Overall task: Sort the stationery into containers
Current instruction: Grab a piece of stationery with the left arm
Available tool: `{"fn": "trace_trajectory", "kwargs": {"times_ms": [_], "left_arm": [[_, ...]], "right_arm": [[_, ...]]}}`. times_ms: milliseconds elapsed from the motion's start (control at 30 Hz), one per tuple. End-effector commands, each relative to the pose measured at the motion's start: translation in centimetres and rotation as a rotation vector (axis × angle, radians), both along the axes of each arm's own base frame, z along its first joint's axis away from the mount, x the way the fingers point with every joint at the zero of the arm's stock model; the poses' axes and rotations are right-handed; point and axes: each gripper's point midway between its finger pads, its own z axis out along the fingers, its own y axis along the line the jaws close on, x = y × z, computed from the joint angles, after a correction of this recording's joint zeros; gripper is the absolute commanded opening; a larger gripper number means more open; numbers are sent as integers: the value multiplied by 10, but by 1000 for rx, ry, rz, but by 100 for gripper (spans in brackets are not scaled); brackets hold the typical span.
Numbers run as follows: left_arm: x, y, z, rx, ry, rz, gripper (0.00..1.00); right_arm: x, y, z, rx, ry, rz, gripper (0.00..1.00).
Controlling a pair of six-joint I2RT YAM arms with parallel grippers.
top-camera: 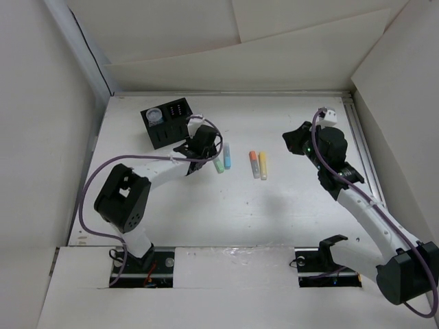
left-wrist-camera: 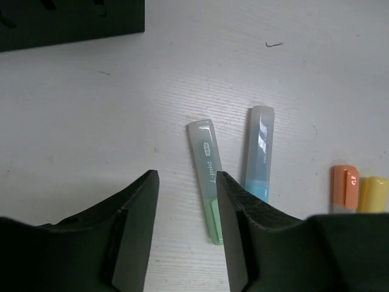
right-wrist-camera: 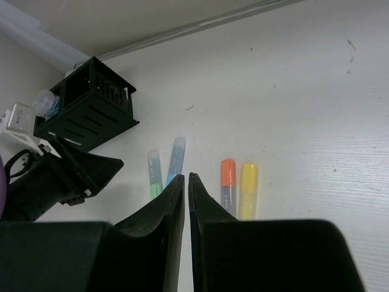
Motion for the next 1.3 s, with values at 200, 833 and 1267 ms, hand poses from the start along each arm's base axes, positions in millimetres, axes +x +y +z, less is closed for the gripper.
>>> {"fn": "trace_trajectory", "kwargs": {"times_ms": [200, 833, 1267], "left_arm": [[10, -23, -17, -56, 4, -17, 46], [43, -24, -56, 87, 31, 72, 39], [38, -24, -70, 182, 47, 82, 30]], "right_arm": [[4, 3, 32, 14, -89, 3, 14], [1, 12, 29, 15, -79, 39, 14], [1, 12, 29, 15, -79, 39, 19]]}}
